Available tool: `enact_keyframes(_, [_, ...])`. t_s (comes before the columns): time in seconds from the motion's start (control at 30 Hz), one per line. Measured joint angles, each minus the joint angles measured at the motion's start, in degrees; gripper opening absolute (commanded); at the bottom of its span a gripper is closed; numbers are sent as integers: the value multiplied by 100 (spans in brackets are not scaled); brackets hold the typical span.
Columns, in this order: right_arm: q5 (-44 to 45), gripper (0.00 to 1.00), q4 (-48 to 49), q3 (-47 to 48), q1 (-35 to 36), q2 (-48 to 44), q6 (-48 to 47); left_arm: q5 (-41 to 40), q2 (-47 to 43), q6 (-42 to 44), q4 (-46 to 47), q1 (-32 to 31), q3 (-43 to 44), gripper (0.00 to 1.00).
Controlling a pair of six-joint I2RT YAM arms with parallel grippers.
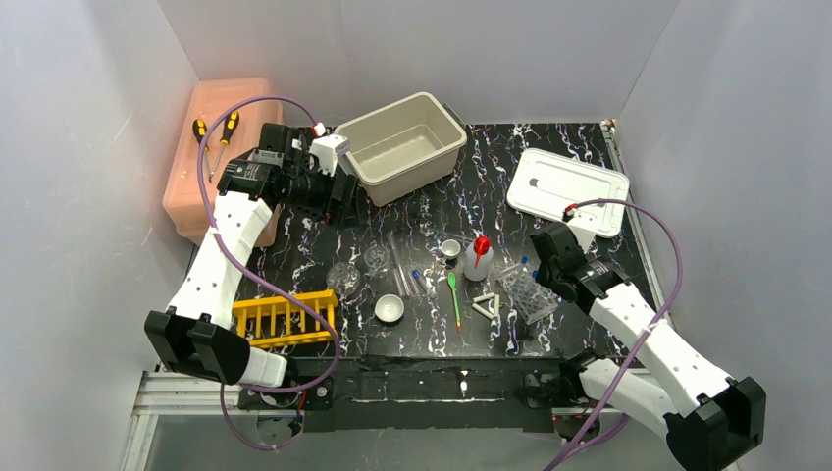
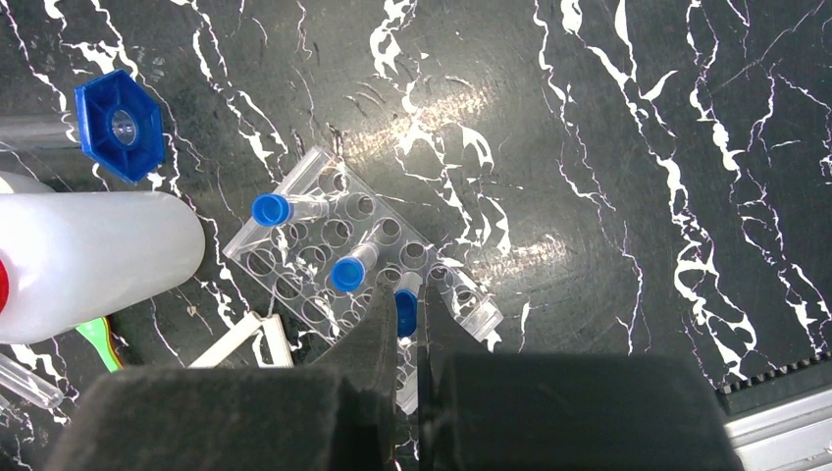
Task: Organize the chemistry lab equipment
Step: Insert the test tube into the slot of the test tube rack.
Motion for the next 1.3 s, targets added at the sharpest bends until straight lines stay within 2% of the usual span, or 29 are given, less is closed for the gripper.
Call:
enact_keyframes(0.3, [83,1,136,39,0,179,15,-2,0,44,0,0,0,98])
enact_keyframes(1.3, [-96,1,-315,57,2,131,369,-7,-2,155,44,0,-55,98])
